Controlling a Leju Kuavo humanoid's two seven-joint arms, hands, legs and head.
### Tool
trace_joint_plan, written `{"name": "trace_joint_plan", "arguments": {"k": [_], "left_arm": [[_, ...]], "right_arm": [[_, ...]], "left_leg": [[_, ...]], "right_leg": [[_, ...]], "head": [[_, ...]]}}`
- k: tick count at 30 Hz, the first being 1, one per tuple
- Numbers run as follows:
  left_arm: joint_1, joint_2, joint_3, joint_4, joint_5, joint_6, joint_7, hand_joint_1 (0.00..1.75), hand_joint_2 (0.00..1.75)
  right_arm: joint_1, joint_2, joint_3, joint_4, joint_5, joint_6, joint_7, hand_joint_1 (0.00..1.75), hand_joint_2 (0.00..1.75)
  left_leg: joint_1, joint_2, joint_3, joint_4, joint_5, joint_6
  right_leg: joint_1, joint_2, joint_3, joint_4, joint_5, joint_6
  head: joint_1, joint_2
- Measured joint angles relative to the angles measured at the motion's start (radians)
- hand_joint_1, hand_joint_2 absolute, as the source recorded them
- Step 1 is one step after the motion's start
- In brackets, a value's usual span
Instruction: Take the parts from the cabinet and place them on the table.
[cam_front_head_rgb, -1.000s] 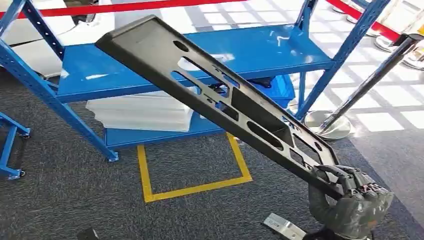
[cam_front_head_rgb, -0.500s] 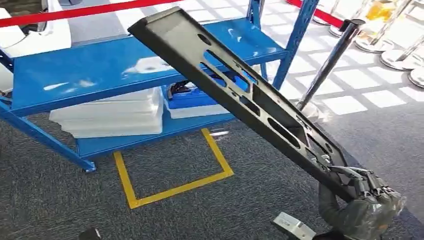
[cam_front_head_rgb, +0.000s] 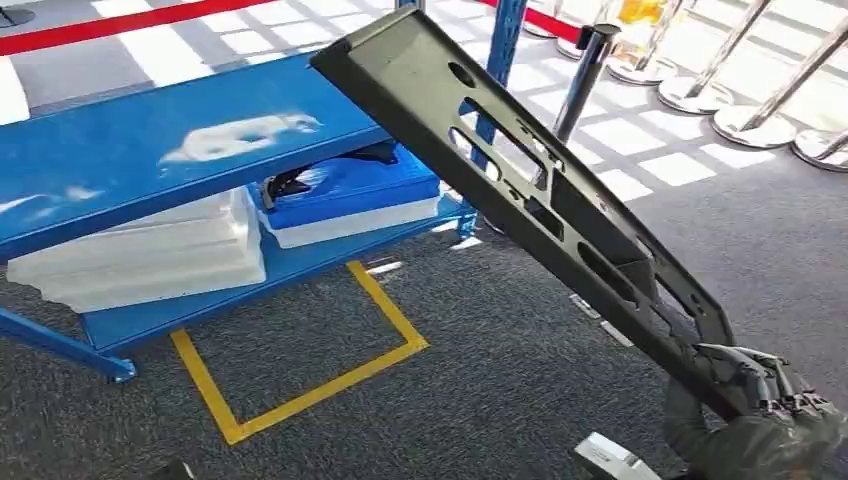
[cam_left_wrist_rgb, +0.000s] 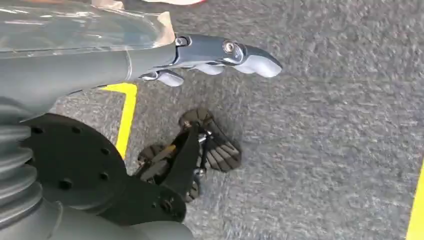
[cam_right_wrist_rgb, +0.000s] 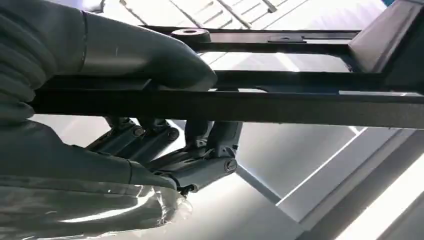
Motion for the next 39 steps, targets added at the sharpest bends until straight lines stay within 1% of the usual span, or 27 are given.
{"name": "trace_joint_plan", "arguments": {"k": [1, 2, 4, 5, 6, 8, 9, 10, 14, 15, 16, 17, 19, 20, 22, 24, 25, 26, 29, 30, 31, 32, 33, 35, 36, 37, 39], "left_arm": [[-0.002, 0.0, 0.0, 0.0, 0.0, -0.001, 0.0, 0.0, 1.75], [0.0, 0.0, 0.0, 0.0, 0.0, -0.001, 0.001, 0.0, 1.75], [0.004, 0.0, 0.001, 0.0, 0.0, 0.0, 0.0, 0.0, 1.75], [0.005, 0.001, 0.002, 0.0, 0.0, 0.0, 0.001, 0.0, 1.75], [0.005, 0.001, 0.002, 0.0, 0.0, 0.0, 0.001, 0.0, 1.75], [0.002, 0.0, 0.002, 0.0, 0.0, 0.0, 0.001, 0.0, 1.75], [0.001, 0.0, 0.002, 0.0, 0.0, 0.0, 0.001, 0.0, 1.75], [0.001, 0.0, 0.002, 0.0, 0.0, 0.0, 0.001, 0.0, 1.75], [0.001, -0.004, 0.004, 0.0, 0.001, -0.001, 0.001, 0.0, 1.75], [-0.002, -0.007, 0.005, 0.0, 0.001, -0.001, 0.001, 0.0, 1.75], [-0.004, -0.006, 0.005, 0.0, 0.0, 0.0, 0.0, 0.0, 1.75], [-0.003, -0.006, 0.007, 0.0, -0.001, 0.0, 0.0, 0.0, 1.75], [0.003, -0.006, 0.012, 0.0, -0.001, 0.0, 0.002, 0.0, 1.75], [0.005, -0.006, 0.014, 0.0, -0.001, 0.001, 0.002, 0.0, 1.75], [0.007, -0.005, 0.019, 0.0, 0.0, 0.001, 0.002, 0.0, 1.75], [0.004, -0.005, 0.02, 0.0, 0.0, 0.001, 0.001, 0.0, 1.75], [0.004, -0.005, 0.021, 0.0, 0.0, 0.001, 0.0, 0.0, 1.75], [0.004, -0.006, 0.022, 0.0, -0.001, 0.0, 0.0, 0.0, 1.75], [0.001, -0.005, 0.023, 0.0, 0.001, 0.001, -0.001, 0.0, 1.75], [-0.001, -0.007, 0.023, 0.0, 0.0, 0.0, -0.001, 0.0, 1.75], [-0.004, -0.006, 0.023, 0.0, 0.0, 0.0, -0.001, 0.0, 1.75], [-0.003, -0.007, 0.023, 0.0, 0.0, 0.0, -0.001, 0.0, 1.75], [-0.002, -0.008, 0.023, 0.0, 0.0, 0.0, -0.001, 0.0, 1.75], [0.002, -0.006, 0.023, 0.0, 0.0, 0.0, -0.002, 0.0, 1.75], [0.003, -0.005, 0.023, 0.0, 0.0, 0.0, -0.003, 0.0, 1.75], [0.002, -0.006, 0.023, 0.0, 0.0, 0.0, -0.003, 0.0, 1.75], [0.001, -0.006, 0.023, 0.0, 0.0, 0.0, -0.003, 0.0, 1.75]], "right_arm": [[0.0, 0.002, -0.006, -0.004, -0.002, 0.0, -0.002, 1.75, 1.75], [0.0, 0.004, -0.007, -0.006, -0.005, 0.0, -0.006, 1.75, 1.75], [0.001, 0.004, -0.013, -0.006, -0.007, 0.0, -0.01, 1.75, 1.75], [0.004, 0.004, -0.016, -0.006, -0.007, 0.0, -0.01, 1.75, 1.75], [0.007, 0.005, -0.018, -0.006, -0.008, 0.0, -0.01, 1.75, 1.75], [0.01, 0.007, -0.023, -0.008, -0.01, 0.0, -0.01, 1.75, 1.75], [0.01, 0.007, -0.025, -0.013, -0.011, 0.0, -0.01, 1.75, 1.75], [0.01, 0.008, -0.027, -0.015, -0.013, 0.0, -0.01, 1.75, 1.75], [0.015, 0.011, -0.044, -0.029, -0.032, 0.0, -0.01, 1.75, 1.75], [0.018, 0.013, -0.048, -0.035, -0.036, 0.0, -0.01, 1.75, 1.75], [0.017, 0.016, -0.053, -0.041, -0.041, -0.001, -0.01, 1.75, 1.75], [0.017, 0.017, -0.055, -0.042, -0.044, -0.001, -0.012, 1.75, 1.75], [0.019, 0.018, -0.062, -0.042, -0.048, -0.001, -0.011, 1.75, 1.75], [0.02, 0.018, -0.065, -0.042, -0.049, -0.001, -0.011, 1.75, 1.75], [0.022, 0.018, -0.071, -0.043, -0.052, -0.001, -0.011, 1.75, 1.75], [0.024, 0.02, -0.078, -0.047, -0.054, -0.001, -0.011, 1.75, 1.75], [0.024, 0.02, -0.081, -0.048, -0.055, -0.001, -0.011, 1.75, 1.75], [0.024, 0.021, -0.083, -0.049, -0.056, -0.001, -0.01, 1.75, 1.75], [0.033, 0.021, -0.09, -0.056, -0.058, -0.001, -0.01, 1.75, 1.75], [0.033, 0.021, -0.091, -0.058, -0.059, -0.001, -0.01, 1.75, 1.75], [0.034, 0.022, -0.092, -0.062, -0.06, -0.001, -0.01, 1.75, 1.75], [0.031, 0.022, -0.093, -0.063, -0.06, -0.001, -0.01, 1.75, 1.75], [0.03, 0.022, -0.093, -0.063, -0.06, -0.001, -0.01, 1.75, 1.75], [0.031, 0.022, -0.094, -0.063, -0.061, -0.001, -0.009, 1.75, 1.75], [0.033, 0.022, -0.096, -0.063, -0.062, -0.001, -0.008, 1.75, 1.75], [0.033, 0.022, -0.098, -0.063, -0.065, -0.001, -0.008, 1.75, 1.75], [0.033, 0.022, -0.1, -0.064, -0.066, -0.001, -0.008, 1.75, 1.75]], "left_leg": [[0.0, 0.008, 0.002, -0.001, -0.002, 0.006], [-0.002, 0.023, 0.003, -0.001, -0.003, 0.01], [-0.005, 0.057, 0.004, -0.001, -0.007, 0.013], [-0.006, 0.071, 0.004, -0.001, -0.008, 0.013], [-0.007, 0.085, 0.005, -0.001, -0.01, 0.013], [-0.008, 0.104, 0.013, -0.001, -0.016, 0.009], [-0.009, 0.114, 0.02, -0.001, -0.021, 0.006], [-0.011, 0.122, 0.024, -0.006, -0.023, 0.003], [-0.015, 0.164, 0.038, -0.021, -0.024, -0.014], [-0.012, 0.157, 0.042, -0.02, -0.037, -0.021], [-0.011, 0.102, 0.037, 0.003, -0.055, -0.021], [-0.012, 0.068, 0.009, 0.065, -0.09, -0.019], [-0.013, 0.048, -0.076, 0.229, -0.154, -0.017], [-0.014, 0.046, -0.108, 0.281, -0.162, -0.018], [-0.013, 0.044, -0.109, 0.247, -0.108, -0.016], [-0.009, 0.024, -0.047, 0.08, 0.001, -0.015], [-0.004, -0.026, -0.026, 0.033, 0.016, -0.014], [0.003, -0.048, -0.018, 0.009, 0.009, -0.015], [-0.01, -0.025, -0.017, 0.011, 0.003, -0.005], [-0.001, -0.01, -0.014, 0.003, 0.005, 0.003], [-0.003, 0.0, -0.008, 0.0, 0.004, 0.009], [-0.004, 0.013, -0.003, -0.001, 0.002, 0.014], [-0.006, 0.029, -0.001, -0.001, -0.001, 0.018], [-0.008, 0.057, 0.001, -0.001, -0.006, 0.019], [-0.009, 0.072, 0.003, -0.001, -0.009, 0.018], [-0.01, 0.085, 0.007, -0.001, -0.013, 0.016], [-0.009, 0.105, 0.022, -0.001, -0.023, 0.01]], "right_leg": [[0.005, -0.058, -0.016, 0.035, -0.022, 0.005], [0.003, -0.091, -0.047, 0.099, -0.056, 0.011], [-0.001, -0.114, -0.126, 0.26, -0.122, 0.017], [-0.003, -0.117, -0.146, 0.3, -0.126, 0.019], [-0.004, -0.119, -0.14, 0.284, -0.106, 0.019], [-0.003, -0.127, -0.063, 0.138, -0.025, 0.013], [0.002, -0.152, -0.008, 0.034, 0.02, 0.005], [0.014, -0.202, 0.014, -0.001, 0.0, -0.001], [0.025, -0.165, 0.008, -0.016, 0.006, -0.019], [0.011, -0.153, 0.021, -0.035, 0.014, -0.031], [0.013, -0.145, 0.026, -0.042, 0.016, -0.036], [0.012, -0.135, 0.027, -0.042, 0.016, -0.041], [0.014, -0.104, 0.027, -0.041, 0.014, -0.045], [0.015, -0.088, 0.027, -0.04, 0.013, -0.046], [0.015, -0.055, 0.032, -0.038, 0.011, -0.046], [0.013, -0.026, 0.04, -0.032, 0.004, -0.04], [0.012, -0.015, 0.038, -0.026, -0.002, -0.035], [0.017, -0.004, 0.03, -0.009, -0.006, -0.029], [0.006, 0.026, 0.017, -0.016, -0.001, -0.016], [0.006, 0.031, 0.016, -0.011, -0.008, -0.01], [0.012, -0.033, 0.01, 0.01, -0.021, -0.005], [0.011, -0.076, -0.012, 0.059, -0.049, 0.001], [0.008, -0.101, -0.051, 0.136, -0.086, 0.005], [0.002, -0.114, -0.125, 0.276, -0.135, 0.011], [-0.003, -0.117, -0.142, 0.3, -0.128, 0.014], [-0.004, -0.119, -0.126, 0.261, -0.094, 0.016], [-0.003, -0.136, -0.041, 0.091, -0.002, 0.012]], "head": [[0.007, 0.0], [0.006, 0.0], [0.006, 0.0], [0.006, 0.0], [0.006, 0.0], [0.006, 0.0], [0.006, 0.0], [0.005, 0.0], [0.005, 0.0], [0.003, 0.0], [0.003, 0.0], [0.0, 0.0], [-0.001, 0.0], [-0.001, 0.0], [-0.001, 0.0], [-0.001, 0.0], [-0.001, 0.0], [0.0, 0.0], [0.0, 0.0], [-0.001, 0.0], [0.003, 0.0], [0.006, 0.0], [0.006, 0.0], [0.006, 0.0], [0.006, 0.0], [0.006, 0.0], [0.006, 0.0]]}}
